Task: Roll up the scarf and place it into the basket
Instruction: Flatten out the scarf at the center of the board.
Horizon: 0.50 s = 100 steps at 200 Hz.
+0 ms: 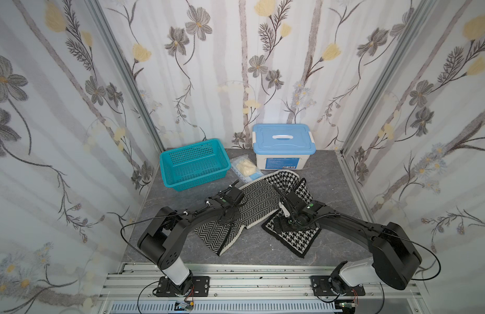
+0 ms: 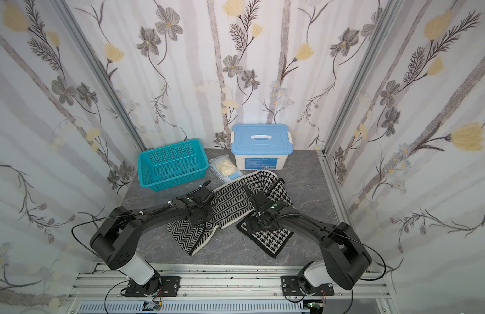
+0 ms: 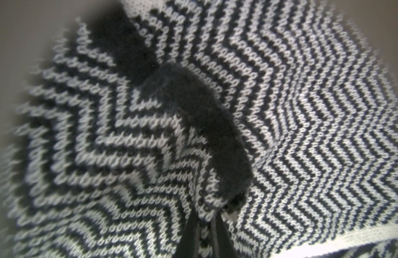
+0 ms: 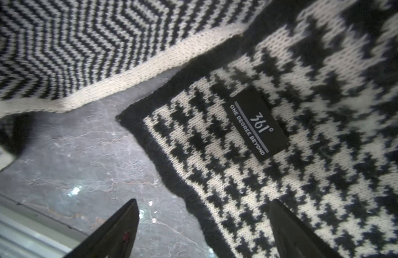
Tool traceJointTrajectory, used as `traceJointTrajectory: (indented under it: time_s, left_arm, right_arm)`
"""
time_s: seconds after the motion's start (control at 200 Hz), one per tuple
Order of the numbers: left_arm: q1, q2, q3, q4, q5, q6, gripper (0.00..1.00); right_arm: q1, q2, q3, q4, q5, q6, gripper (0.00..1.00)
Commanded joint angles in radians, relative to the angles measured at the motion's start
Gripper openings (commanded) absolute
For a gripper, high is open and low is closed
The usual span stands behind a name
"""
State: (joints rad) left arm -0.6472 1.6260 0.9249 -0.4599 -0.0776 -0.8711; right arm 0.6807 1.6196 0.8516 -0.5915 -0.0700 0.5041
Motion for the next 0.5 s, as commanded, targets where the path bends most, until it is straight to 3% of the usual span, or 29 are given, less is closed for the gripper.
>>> traceJointTrajectory:
  time_s: [0.0, 0.14, 0.22, 0.395, 0.495]
  left_arm:
    - [0.004, -0.034, -0.004, -0.005, -0.001, 0.0, 0.11]
    - [0.007, -0.034, -0.007, 0.005, 0.025, 0.005, 0.11]
    - [0.009, -0.028, -0.005, 0.0, 0.038, -0.004, 0.11]
    - [0.015, -0.039, 0.003, -0.031, 0.038, 0.007, 0.12]
    - [0.032, -0.049, 0.004, -0.039, 0.048, 0.031, 0.12]
  right_arm:
    - [0.012, 0.063, -0.013, 0.006, 0.017, -0.003, 0.9]
    - [0.051, 0.088, -0.06, 0.083, -0.003, 0.03, 0.87]
    - [0.056, 0.11, -0.062, 0.079, 0.011, 0.054, 0.78]
    - [0.057, 0.142, -0.066, 0.048, 0.049, 0.098, 0.4]
    - [0.053, 0.12, -0.057, 0.037, 0.069, 0.109, 0.06]
